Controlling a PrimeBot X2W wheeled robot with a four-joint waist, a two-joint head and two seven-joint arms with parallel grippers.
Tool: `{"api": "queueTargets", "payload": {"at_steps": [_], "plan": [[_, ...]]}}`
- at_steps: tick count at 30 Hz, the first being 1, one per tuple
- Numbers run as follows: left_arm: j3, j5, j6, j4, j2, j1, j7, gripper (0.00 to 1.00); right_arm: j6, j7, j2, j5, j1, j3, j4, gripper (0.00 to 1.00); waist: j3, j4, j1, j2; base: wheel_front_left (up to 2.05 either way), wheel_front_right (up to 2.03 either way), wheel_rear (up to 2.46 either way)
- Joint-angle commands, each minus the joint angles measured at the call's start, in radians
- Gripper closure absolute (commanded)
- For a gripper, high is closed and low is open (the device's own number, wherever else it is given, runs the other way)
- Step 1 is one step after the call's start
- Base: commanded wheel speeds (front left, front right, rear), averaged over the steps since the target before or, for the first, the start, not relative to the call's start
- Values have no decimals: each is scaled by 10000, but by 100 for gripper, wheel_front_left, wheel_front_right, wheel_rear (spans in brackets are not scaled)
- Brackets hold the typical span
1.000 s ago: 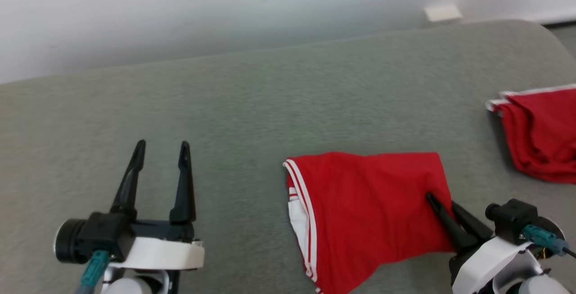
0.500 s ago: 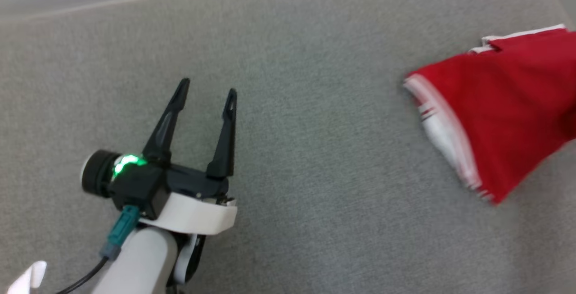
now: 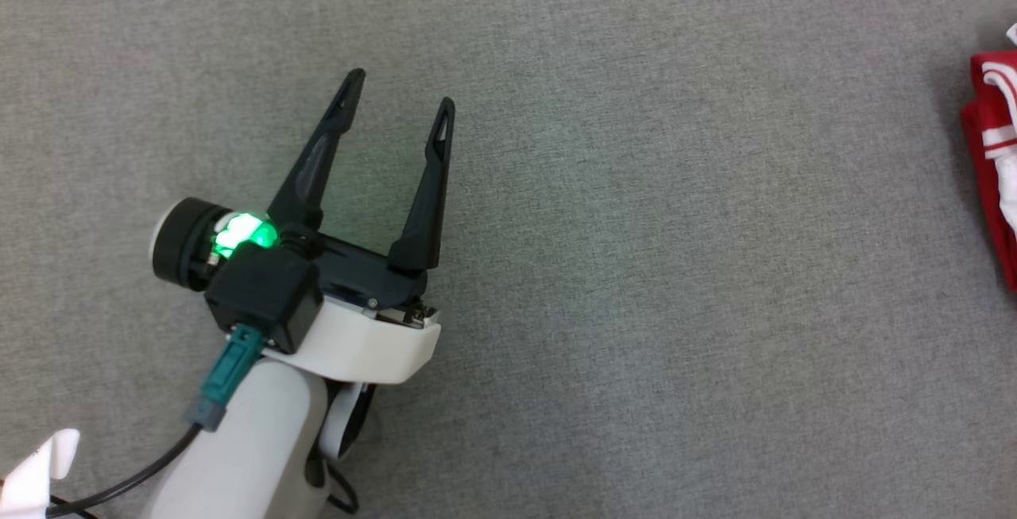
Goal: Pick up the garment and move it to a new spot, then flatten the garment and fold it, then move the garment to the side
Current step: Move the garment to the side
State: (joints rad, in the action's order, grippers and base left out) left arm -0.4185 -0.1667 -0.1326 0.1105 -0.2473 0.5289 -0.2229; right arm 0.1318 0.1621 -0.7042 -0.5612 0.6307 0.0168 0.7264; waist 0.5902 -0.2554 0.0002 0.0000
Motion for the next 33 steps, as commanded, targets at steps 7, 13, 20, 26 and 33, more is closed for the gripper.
{"api": "queueTargets", "payload": {"at_steps": [7, 13, 20, 26, 33], "plan": [[137, -133, -98, -149, -89, -244, -197, 0, -27, 868, 618, -176, -420, -516, 1079, 0, -418, 95, -2, 0, 0, 0, 0], [445, -529, -284, -435, -119, -1043, -298, 0, -27, 1022, 1652, 53, -1458, -1483, -244, 0, -1462, 194, -2, 0, 0, 0, 0], [946, -843, -623, -781, -269, -2285, -383, 0, -27, 1029, 3797, 1392, -3483, -1947, -3270, 0, -2711, 659, -2, 0, 0, 0, 0], [1369, -1159, -802, -1063, -227, -3011, -403, 0, -27, 440, 5301, 2102, -4807, -1700, -5720, 0, -3469, 1562, -2, 0, 0, 0, 0], [1955, -1337, -685, -1260, -61, -3677, -411, 0, -27, -497, 6126, 2631, -5919, -1313, -7663, 0, -4213, 2529, -2, 0, 0, 0, 0]]}}
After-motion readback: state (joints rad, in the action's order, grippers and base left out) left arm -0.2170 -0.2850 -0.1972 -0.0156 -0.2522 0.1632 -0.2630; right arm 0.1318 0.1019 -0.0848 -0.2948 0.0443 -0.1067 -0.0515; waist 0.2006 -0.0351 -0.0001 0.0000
